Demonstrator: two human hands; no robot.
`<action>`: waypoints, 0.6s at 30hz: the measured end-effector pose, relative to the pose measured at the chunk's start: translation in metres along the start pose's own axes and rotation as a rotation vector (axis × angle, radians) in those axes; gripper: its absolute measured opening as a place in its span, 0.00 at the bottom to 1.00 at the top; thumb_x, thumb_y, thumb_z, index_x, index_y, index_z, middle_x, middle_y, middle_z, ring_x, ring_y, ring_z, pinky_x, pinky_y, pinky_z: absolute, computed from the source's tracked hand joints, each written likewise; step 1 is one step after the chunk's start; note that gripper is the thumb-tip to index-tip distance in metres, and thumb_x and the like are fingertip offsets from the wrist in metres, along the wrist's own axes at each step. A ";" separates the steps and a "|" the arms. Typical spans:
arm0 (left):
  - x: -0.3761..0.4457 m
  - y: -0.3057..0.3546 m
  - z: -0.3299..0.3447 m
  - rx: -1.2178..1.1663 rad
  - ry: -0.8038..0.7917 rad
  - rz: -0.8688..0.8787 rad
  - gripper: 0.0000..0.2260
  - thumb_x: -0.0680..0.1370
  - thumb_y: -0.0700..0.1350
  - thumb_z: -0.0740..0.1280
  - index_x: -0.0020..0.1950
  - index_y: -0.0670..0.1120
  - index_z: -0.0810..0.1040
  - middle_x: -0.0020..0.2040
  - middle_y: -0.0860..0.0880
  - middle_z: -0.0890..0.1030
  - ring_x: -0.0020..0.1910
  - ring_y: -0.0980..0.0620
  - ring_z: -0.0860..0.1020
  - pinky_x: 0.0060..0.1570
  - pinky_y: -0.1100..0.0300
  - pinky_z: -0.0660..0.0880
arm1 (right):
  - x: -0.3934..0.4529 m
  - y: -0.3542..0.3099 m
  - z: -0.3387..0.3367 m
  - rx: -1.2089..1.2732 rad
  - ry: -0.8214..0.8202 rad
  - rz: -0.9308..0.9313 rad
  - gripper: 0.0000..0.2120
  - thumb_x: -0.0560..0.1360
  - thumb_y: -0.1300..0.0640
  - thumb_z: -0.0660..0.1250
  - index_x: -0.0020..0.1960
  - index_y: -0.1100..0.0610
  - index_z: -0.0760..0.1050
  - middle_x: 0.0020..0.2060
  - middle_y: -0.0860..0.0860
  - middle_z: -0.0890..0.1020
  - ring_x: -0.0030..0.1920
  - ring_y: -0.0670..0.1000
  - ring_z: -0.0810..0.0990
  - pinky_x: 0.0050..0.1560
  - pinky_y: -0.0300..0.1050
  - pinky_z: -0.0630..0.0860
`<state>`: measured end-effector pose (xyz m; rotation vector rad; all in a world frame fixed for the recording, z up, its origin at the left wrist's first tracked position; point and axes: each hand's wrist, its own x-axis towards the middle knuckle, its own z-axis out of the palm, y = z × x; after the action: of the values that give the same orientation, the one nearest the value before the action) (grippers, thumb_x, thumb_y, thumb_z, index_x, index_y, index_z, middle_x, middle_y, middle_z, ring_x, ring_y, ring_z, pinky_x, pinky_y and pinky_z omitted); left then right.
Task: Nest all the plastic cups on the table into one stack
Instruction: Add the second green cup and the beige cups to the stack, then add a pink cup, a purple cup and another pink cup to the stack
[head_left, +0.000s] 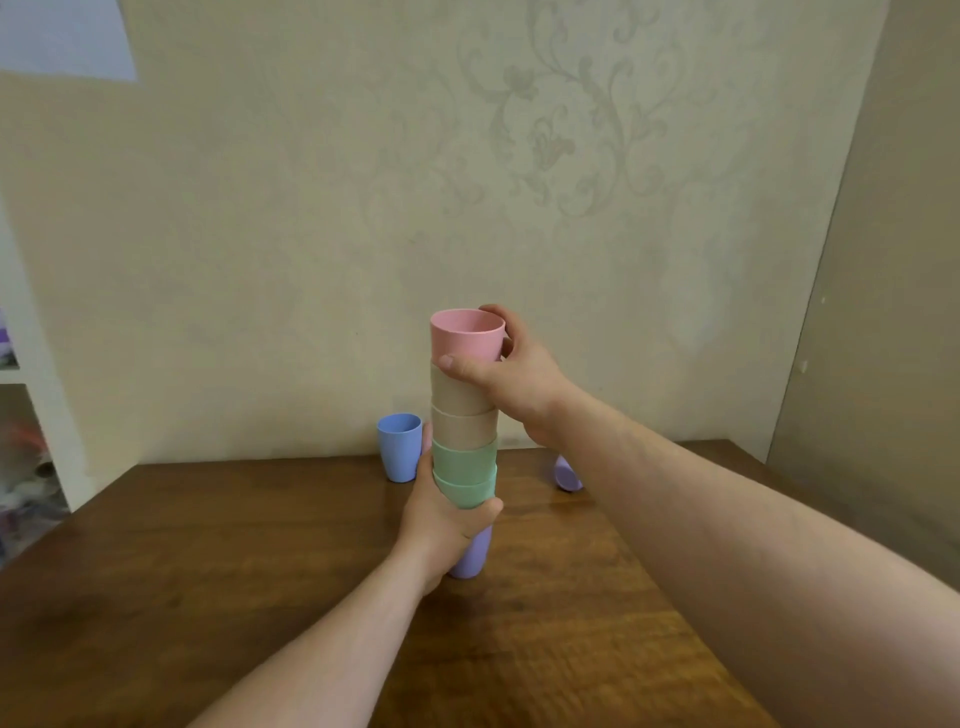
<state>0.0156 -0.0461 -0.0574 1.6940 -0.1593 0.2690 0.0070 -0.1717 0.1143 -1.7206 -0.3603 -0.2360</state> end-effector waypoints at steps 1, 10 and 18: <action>0.002 0.001 0.001 0.009 -0.001 -0.002 0.49 0.63 0.51 0.82 0.81 0.53 0.65 0.57 0.57 0.86 0.53 0.60 0.85 0.56 0.57 0.81 | 0.000 0.002 -0.001 0.001 0.007 -0.007 0.38 0.73 0.56 0.83 0.77 0.49 0.69 0.60 0.46 0.82 0.56 0.48 0.84 0.49 0.40 0.81; 0.030 -0.010 0.014 0.046 0.021 0.041 0.40 0.66 0.46 0.83 0.75 0.52 0.70 0.53 0.52 0.86 0.52 0.52 0.86 0.53 0.52 0.85 | 0.011 0.024 -0.037 -0.060 -0.035 0.030 0.45 0.80 0.42 0.73 0.87 0.44 0.51 0.74 0.47 0.74 0.69 0.48 0.76 0.68 0.47 0.70; 0.059 -0.025 0.022 0.042 0.042 0.078 0.40 0.66 0.44 0.85 0.73 0.56 0.70 0.58 0.55 0.84 0.54 0.60 0.84 0.55 0.59 0.81 | 0.051 0.155 -0.108 -0.659 0.356 0.529 0.33 0.79 0.43 0.70 0.80 0.48 0.67 0.76 0.60 0.70 0.67 0.64 0.77 0.67 0.56 0.76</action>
<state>0.0809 -0.0614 -0.0683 1.7243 -0.1906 0.3682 0.1161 -0.2963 0.0094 -2.2916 0.4898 -0.2819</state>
